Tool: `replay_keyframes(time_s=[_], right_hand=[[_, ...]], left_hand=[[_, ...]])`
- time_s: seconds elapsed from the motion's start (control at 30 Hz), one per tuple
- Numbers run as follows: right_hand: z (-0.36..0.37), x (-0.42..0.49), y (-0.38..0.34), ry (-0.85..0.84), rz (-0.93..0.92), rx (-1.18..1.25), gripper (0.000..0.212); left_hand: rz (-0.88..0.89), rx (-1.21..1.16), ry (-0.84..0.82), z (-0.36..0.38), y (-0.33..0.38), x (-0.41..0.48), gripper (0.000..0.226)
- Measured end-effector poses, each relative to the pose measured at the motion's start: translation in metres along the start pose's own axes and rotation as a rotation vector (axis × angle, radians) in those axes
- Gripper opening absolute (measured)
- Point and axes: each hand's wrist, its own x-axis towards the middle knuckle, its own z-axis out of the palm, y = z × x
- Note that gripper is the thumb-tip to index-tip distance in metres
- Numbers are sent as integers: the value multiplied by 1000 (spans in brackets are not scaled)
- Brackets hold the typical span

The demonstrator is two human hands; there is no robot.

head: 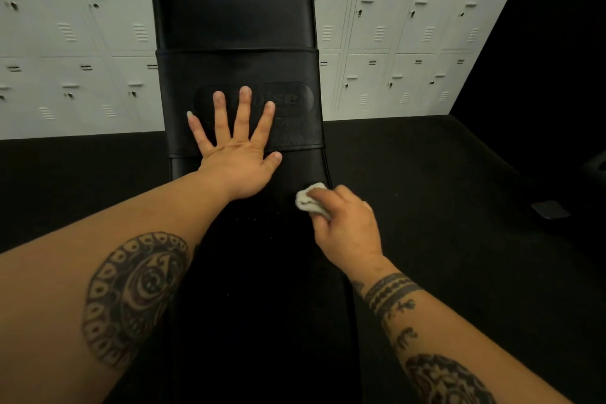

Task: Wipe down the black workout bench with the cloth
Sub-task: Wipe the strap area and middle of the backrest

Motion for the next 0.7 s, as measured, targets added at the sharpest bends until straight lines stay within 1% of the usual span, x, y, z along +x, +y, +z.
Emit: replay_keyframes(time_s=[0.1, 0.13, 0.17, 0.2, 0.27, 0.33, 0.43, 0.57, 0.7], right_hand=[[-4, 18, 6, 141, 260, 119, 24], [-3, 29, 3, 172, 303, 159, 23], [-3, 37, -2, 178, 290, 176, 23], [-1, 42, -9, 166, 231, 158, 24], [4, 40, -19, 101, 61, 62, 29], [7, 36, -20, 54, -15, -8, 31], [9, 41, -18, 43, 16, -10, 31], [7, 41, -16, 22, 38, 51, 32], [-6, 47, -16, -78, 58, 72, 31]], left_hand=[[-1, 12, 16, 2, 0, 0, 84], [0, 16, 17, 3, 0, 0, 84], [1, 18, 16, 3, 1, 0, 84], [0, 18, 15, 3, 1, 1, 84], [-2, 14, 17, 3, 0, 2, 84], [-2, 11, 18, 3, -1, 3, 84], [0, 6, 18, 4, -1, 3, 84], [-12, 10, 9, 2, 0, 3, 84], [-23, 1, -31, -4, 4, 3, 85]])
